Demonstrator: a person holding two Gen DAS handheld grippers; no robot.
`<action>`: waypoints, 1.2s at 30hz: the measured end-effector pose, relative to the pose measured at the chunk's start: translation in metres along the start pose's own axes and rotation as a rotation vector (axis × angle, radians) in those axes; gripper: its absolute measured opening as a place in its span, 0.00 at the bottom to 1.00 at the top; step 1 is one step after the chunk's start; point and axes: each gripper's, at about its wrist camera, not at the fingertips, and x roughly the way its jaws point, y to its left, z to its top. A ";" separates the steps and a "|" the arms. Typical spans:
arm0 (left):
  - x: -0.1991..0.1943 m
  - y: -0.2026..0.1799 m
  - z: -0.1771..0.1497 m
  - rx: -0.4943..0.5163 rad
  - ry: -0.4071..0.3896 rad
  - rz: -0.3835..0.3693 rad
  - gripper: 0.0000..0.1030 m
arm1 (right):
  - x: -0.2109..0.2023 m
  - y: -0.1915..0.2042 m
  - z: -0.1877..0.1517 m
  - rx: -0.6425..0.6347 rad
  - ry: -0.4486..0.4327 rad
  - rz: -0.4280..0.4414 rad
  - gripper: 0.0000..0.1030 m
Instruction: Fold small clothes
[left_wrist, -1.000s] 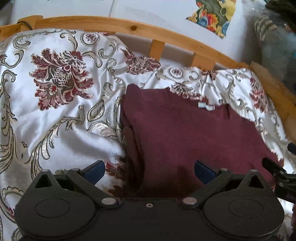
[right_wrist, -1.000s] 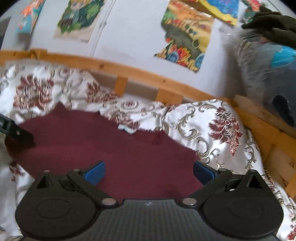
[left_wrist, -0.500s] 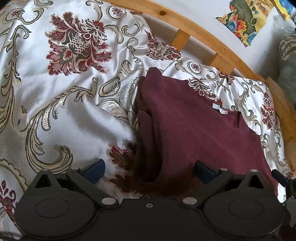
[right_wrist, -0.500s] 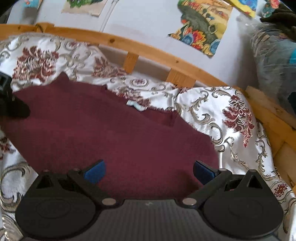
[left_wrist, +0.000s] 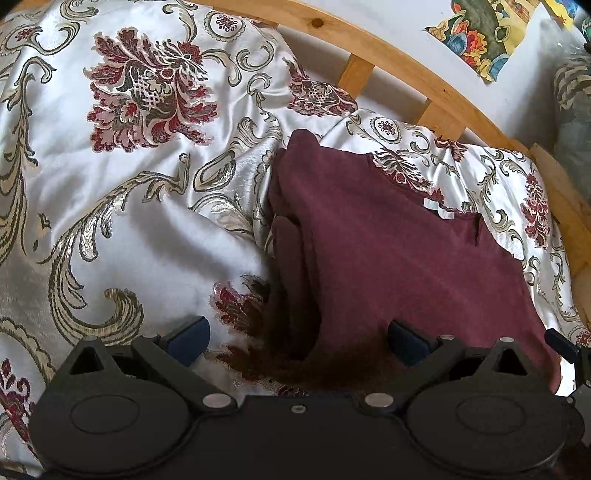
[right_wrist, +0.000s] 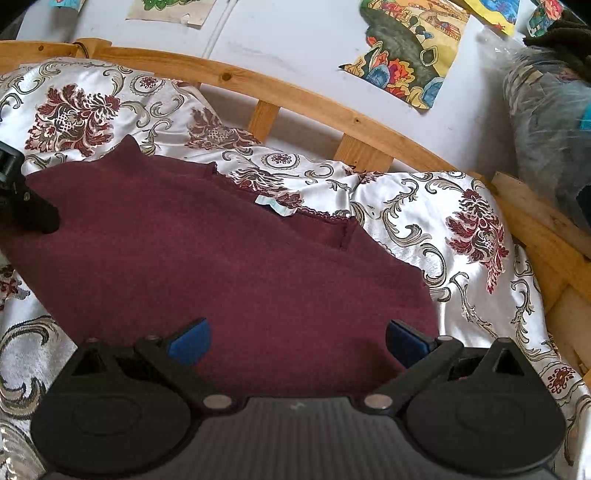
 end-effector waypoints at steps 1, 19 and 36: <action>0.000 0.000 0.000 0.002 0.000 0.002 0.99 | 0.000 0.000 0.000 0.000 0.000 0.000 1.00; -0.002 -0.002 -0.004 0.006 0.018 -0.054 0.95 | 0.005 0.001 -0.002 -0.005 0.027 0.007 1.00; -0.003 -0.014 -0.014 -0.166 0.030 -0.032 0.44 | 0.008 -0.003 -0.003 0.036 0.042 0.024 1.00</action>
